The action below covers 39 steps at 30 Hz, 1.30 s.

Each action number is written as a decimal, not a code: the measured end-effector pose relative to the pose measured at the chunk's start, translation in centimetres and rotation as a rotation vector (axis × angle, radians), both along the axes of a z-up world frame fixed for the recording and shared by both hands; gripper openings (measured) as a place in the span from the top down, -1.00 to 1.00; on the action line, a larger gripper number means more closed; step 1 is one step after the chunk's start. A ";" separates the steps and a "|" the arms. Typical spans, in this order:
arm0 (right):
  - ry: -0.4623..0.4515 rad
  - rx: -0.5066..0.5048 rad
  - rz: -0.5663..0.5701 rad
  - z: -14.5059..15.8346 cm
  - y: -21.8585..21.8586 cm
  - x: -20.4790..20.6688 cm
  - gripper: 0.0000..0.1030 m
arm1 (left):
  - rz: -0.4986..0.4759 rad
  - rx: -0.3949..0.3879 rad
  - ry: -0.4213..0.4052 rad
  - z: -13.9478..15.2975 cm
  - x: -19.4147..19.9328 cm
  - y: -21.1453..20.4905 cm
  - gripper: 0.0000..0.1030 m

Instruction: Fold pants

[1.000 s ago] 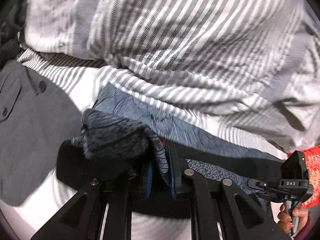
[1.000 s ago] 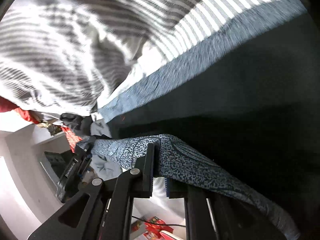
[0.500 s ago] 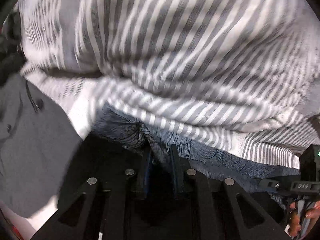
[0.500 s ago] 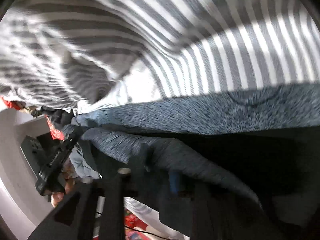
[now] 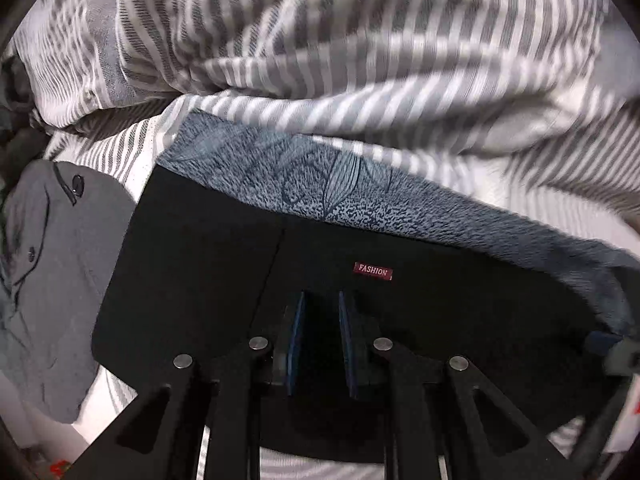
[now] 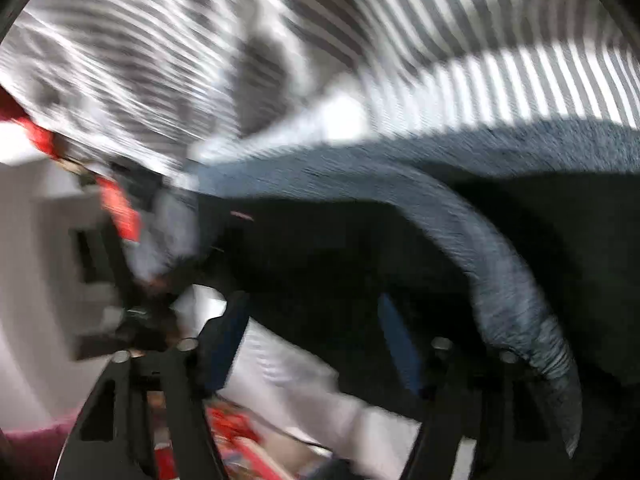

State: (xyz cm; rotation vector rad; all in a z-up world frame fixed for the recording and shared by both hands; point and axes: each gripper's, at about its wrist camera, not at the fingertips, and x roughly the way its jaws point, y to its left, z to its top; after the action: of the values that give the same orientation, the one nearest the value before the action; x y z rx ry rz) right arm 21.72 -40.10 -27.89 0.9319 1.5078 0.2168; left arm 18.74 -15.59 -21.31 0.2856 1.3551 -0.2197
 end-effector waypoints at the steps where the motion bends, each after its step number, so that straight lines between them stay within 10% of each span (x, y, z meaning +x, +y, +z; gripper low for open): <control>1: 0.007 -0.058 0.016 -0.9 0.2 -0.2 -0.02 | 0.003 0.008 -0.010 -0.2 -0.1 -0.2 0.63; 5: 0.011 -0.020 -0.102 -1.5 -2.5 -1.0 0.23 | -0.025 0.048 -0.015 0.3 -0.6 -0.8 0.63; 11: -0.127 -0.078 -0.156 4.2 -5.0 -5.3 -0.53 | -0.102 0.030 -0.010 2.6 -3.5 -2.6 0.63; 21: 0.012 -0.151 -0.491 8.0 -5.3 -25.9 -0.53 | -0.395 -0.183 0.093 4.6 -14.0 -11.3 0.63; 28: 0.129 -0.251 -0.690 7.8 -1.4 -38.7 -0.56 | -0.507 -0.243 0.158 4.4 -20.3 -13.2 0.63; 39: 0.173 -0.241 -0.854 4.6 1.5 -44.8 -0.56 | -0.562 -0.269 0.239 2.9 -23.6 -12.4 0.63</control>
State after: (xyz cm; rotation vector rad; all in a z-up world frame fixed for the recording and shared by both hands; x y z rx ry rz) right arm -23.11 -38.64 -23.30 1.3282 1.1313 -0.6601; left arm -4.90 -27.98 -18.44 0.4186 1.4354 -0.9222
